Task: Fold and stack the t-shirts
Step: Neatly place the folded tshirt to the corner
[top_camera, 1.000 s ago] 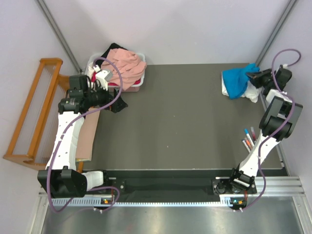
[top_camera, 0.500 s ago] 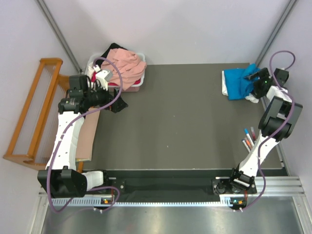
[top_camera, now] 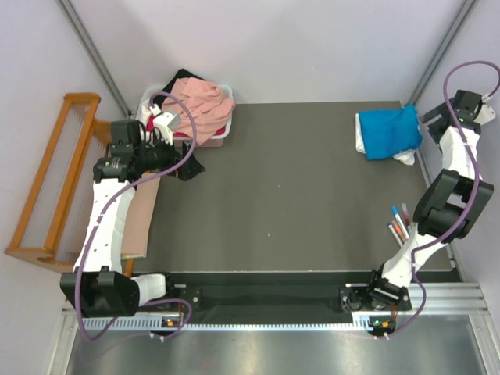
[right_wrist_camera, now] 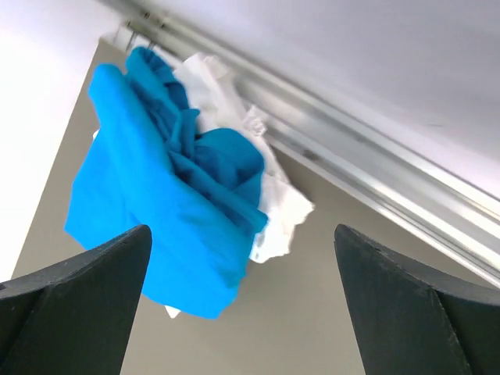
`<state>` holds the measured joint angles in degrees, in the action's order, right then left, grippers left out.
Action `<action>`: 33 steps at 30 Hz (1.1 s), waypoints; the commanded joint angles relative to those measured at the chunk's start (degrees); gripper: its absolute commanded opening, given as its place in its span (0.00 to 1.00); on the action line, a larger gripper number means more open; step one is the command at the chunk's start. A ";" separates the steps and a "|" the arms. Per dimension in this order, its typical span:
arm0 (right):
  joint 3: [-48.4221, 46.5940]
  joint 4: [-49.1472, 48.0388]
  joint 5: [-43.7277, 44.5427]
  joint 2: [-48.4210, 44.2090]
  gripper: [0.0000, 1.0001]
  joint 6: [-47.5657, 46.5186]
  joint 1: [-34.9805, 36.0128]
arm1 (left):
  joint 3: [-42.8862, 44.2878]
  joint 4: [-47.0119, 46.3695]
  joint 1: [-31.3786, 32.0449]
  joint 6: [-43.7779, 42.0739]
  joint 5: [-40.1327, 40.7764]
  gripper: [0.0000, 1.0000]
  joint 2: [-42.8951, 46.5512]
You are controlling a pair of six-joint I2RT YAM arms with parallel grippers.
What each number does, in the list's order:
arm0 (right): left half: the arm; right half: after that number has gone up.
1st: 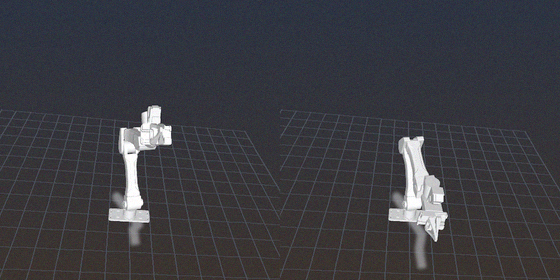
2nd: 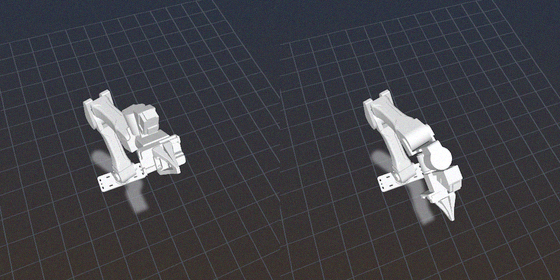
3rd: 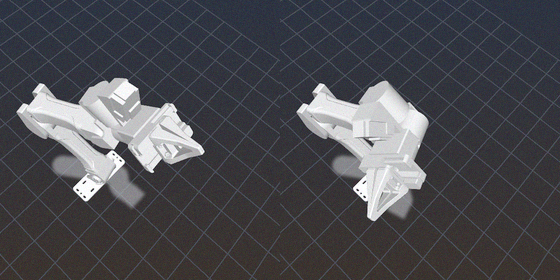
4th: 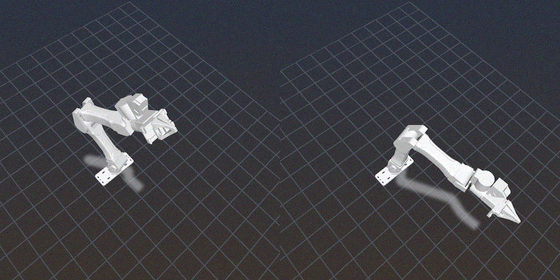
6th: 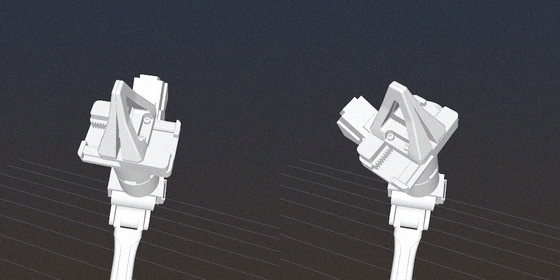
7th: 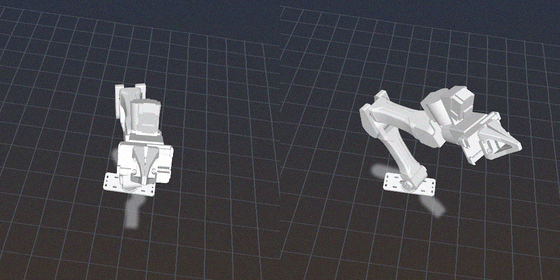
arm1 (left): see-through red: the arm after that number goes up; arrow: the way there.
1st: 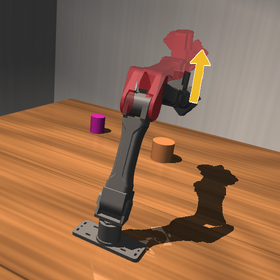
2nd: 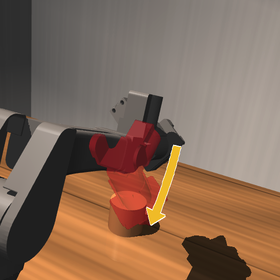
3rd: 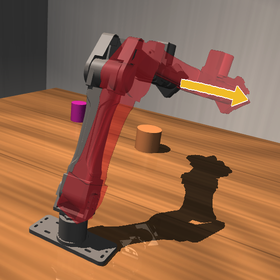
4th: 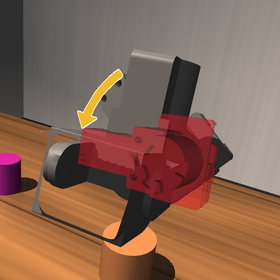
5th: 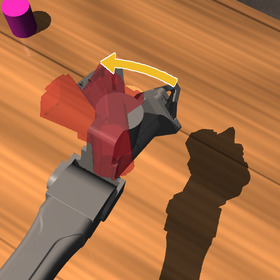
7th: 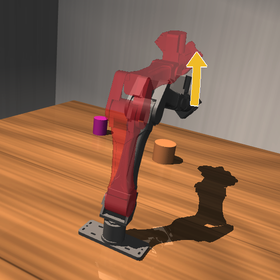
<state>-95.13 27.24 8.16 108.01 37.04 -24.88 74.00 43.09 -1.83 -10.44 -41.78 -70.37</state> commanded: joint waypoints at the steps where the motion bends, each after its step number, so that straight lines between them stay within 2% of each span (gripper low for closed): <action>1: -0.77 0.64 4.96 -6.31 1.00 -0.30 0.27 | 0.01 -1.17 -0.11 -0.73 -1.11 0.99 1.72; 4: 0.12 -4.45 -6.55 -7.11 1.00 -1.26 2.55 | -0.17 -1.43 -0.02 -0.99 -1.20 0.99 1.73; 7: -5.40 -3.87 -15.44 -2.12 1.00 -3.02 7.73 | -1.31 -1.78 -0.11 -0.81 -1.20 0.99 2.08; 9: -9.18 -4.74 -24.54 0.53 1.00 -1.45 8.62 | -1.75 -1.78 -0.11 -0.90 -1.20 0.99 2.34; 12: -13.93 -6.24 -33.45 6.68 1.00 2.33 9.41 | -2.36 -1.78 -0.02 -1.34 -0.67 0.99 2.34; 15: -13.59 -7.11 -32.61 9.33 1.00 3.66 9.33 | -2.45 -1.43 -0.11 -1.87 -0.15 0.99 2.08; 23: -0.86 -10.45 -24.52 8.28 1.00 4.27 5.29 | -2.45 -0.90 -0.02 -3.19 0.73 0.99 0.59; 26: 3.28 -13.18 -25.30 8.62 1.00 3.92 4.06 | -2.80 -0.90 -0.20 -3.19 0.73 0.99 0.14; 31: 3.55 -12.39 -27.76 13.71 1.00 2.86 2.83 | -2.63 -0.90 -0.11 -3.01 0.64 0.99 0.23; 33: 3.38 -13.01 -31.43 15.38 1.00 2.87 2.47 | -2.45 -0.55 -0.11 -3.19 1.00 0.99 0.67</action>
<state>-90.80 17.56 -18.70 120.01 40.64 -21.91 71.22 43.35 -1.85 -12.38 -40.86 -70.26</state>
